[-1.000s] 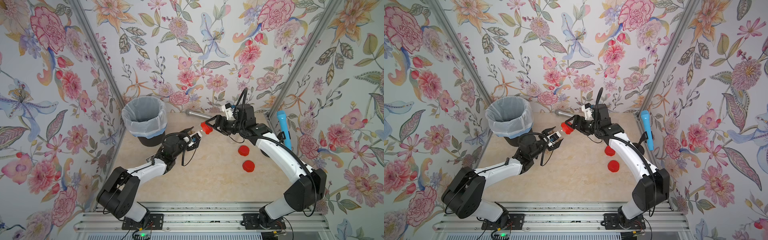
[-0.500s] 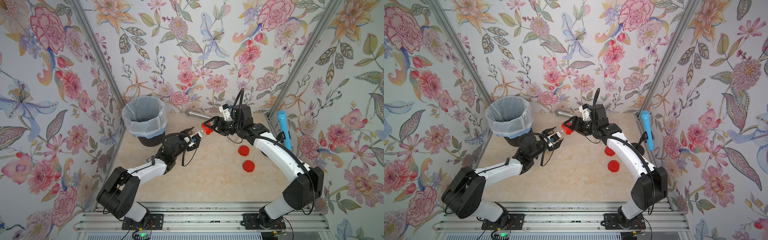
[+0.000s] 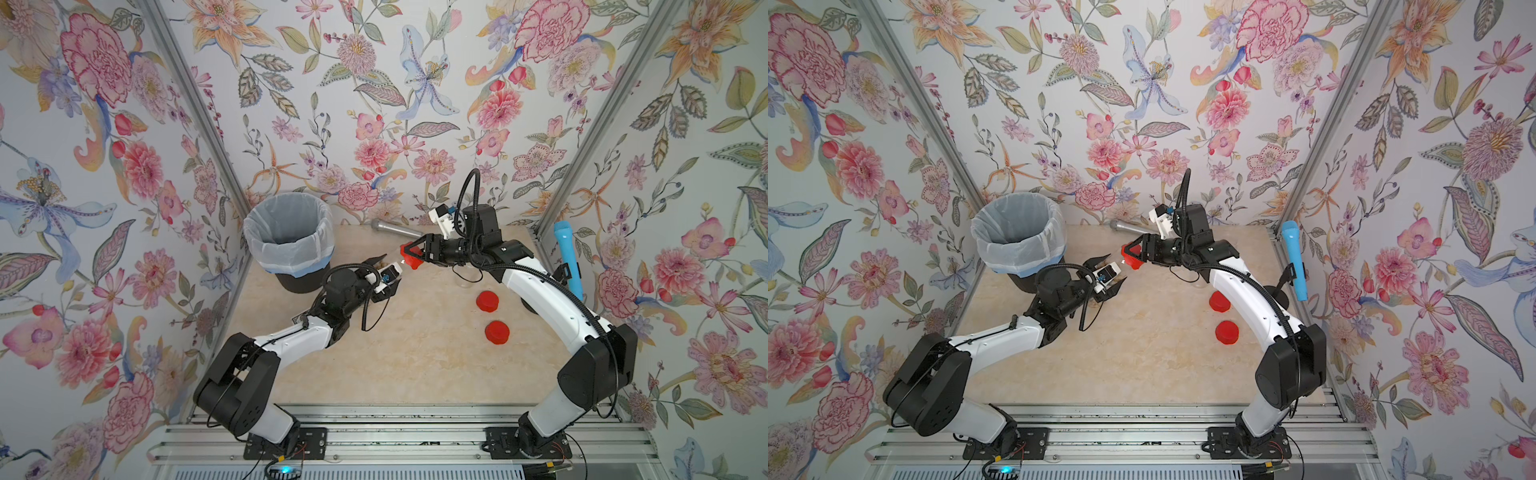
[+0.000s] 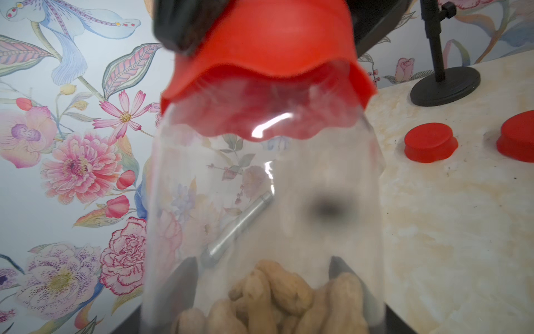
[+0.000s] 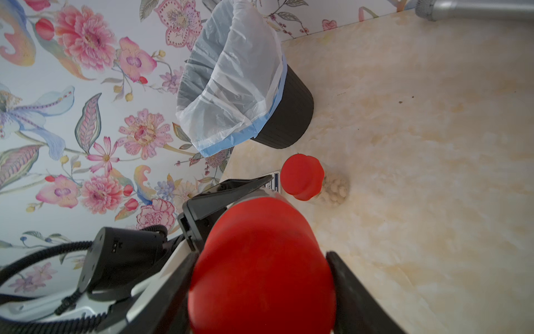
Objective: Empty moldy peanuts from jars
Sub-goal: Unscrew the lid from the jar.
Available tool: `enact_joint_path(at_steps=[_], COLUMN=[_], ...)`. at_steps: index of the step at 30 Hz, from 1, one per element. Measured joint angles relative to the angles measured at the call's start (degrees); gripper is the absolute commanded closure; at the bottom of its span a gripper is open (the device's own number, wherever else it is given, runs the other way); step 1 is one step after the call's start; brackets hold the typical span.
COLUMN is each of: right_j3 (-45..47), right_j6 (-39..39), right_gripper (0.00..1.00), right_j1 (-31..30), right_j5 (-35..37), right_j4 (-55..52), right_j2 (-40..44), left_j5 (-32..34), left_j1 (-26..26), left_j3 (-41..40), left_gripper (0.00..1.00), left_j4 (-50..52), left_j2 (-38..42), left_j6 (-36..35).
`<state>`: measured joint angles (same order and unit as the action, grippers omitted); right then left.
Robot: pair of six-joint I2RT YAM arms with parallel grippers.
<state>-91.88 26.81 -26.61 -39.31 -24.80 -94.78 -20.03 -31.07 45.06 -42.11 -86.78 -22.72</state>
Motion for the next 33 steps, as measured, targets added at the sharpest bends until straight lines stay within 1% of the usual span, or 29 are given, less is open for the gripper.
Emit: enact_joint_path(at_steps=[3, 7, 10, 11, 13, 16, 20, 23, 30, 33], right_j3=[-2.5, -6.6, -9.4, -10.4, -12.7, -14.3, -15.0, -15.0, -15.4, -15.4], right_j6=[-10.6, -26.2, -34.2, -35.9, -38.9, -41.7, -43.6, -44.3, -45.1, -45.1], right_gripper=[0.49, 0.44, 0.43, 0.43, 0.39, 0.36, 0.32, 0.27, 0.22, 0.17], right_j1=[0.4, 0.9, 1.2, 1.2, 1.6, 2.4, 3.6, 4.0, 4.2, 4.2], right_j5=[-2.7, -4.6, -5.1, -5.3, -6.0, -7.5, -9.0, -9.4, -10.2, -10.2], right_j4=[-4.9, -12.9, -18.1, -19.7, -22.7, -25.5, -27.3, -28.4, -29.4, -29.6], right_j2=[-0.3, -0.6, -1.7, -2.4, -4.2, -6.2, -7.4, -7.5, -7.5, -7.5], left_j5=[-6.6, -14.4, -17.4, -17.8, -18.5, -18.8, -19.0, -19.3, -19.2, -19.2], left_j1=[1.2, 2.2, 2.3, 2.3, 2.4, 2.5, 2.4, 2.2, 2.2, 2.2], left_j3=[0.5, 1.8, 2.0, 2.0, 2.1, 2.3, 3.0, 3.0, 3.1, 3.1], left_gripper=[0.63, 0.63, 0.63, 0.64, 0.64, 0.65, 0.65, 0.64, 0.65, 0.65], left_j4=[0.1, 0.0, 0.0, 0.1, 0.9, 2.1, 2.4, 2.2, 0.9, 0.5], left_j2=[-0.1, -1.2, -1.8, -2.0, -2.3, -2.7, -4.2, -4.5, -4.5, -4.5], left_j6=[3.1, 6.7, 8.3, 8.7, 9.3, 9.3, 9.2, 9.0, 9.0, 9.0])
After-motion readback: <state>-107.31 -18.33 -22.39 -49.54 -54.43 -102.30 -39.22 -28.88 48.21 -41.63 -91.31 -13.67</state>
